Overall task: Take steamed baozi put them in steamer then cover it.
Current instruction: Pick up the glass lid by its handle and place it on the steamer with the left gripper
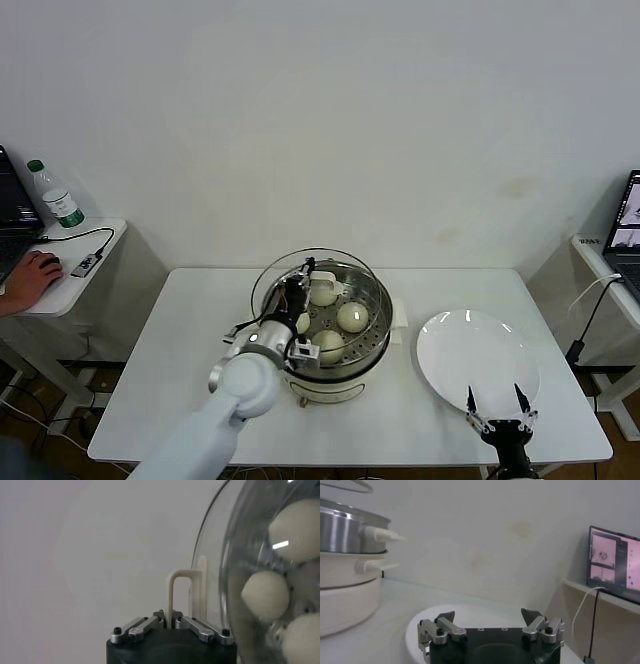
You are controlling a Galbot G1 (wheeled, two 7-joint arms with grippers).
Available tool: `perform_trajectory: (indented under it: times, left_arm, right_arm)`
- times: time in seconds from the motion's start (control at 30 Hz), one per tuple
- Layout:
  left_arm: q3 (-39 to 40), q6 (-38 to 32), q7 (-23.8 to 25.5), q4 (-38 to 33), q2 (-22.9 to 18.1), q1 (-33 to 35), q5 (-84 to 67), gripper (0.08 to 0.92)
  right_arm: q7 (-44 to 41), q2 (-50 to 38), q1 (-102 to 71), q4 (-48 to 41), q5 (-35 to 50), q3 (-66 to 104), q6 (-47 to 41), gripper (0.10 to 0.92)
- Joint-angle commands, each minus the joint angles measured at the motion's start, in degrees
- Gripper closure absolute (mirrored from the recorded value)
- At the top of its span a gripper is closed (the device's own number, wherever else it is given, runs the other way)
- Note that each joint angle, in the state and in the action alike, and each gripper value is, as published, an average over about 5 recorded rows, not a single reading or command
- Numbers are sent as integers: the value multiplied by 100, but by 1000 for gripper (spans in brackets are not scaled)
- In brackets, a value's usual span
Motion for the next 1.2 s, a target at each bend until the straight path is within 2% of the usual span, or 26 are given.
perform_trajectory:
  times: [0.03, 1.2]
  left_arm:
    - [352, 120, 208, 202, -345, -206, 388, 849]
    - [89, -52, 49, 311, -371, 189, 496, 849]
  right_arm:
    - [4, 12, 16, -31, -65, -59, 2, 203]
    - [-7, 13, 21, -181, -165, -146, 37, 203]
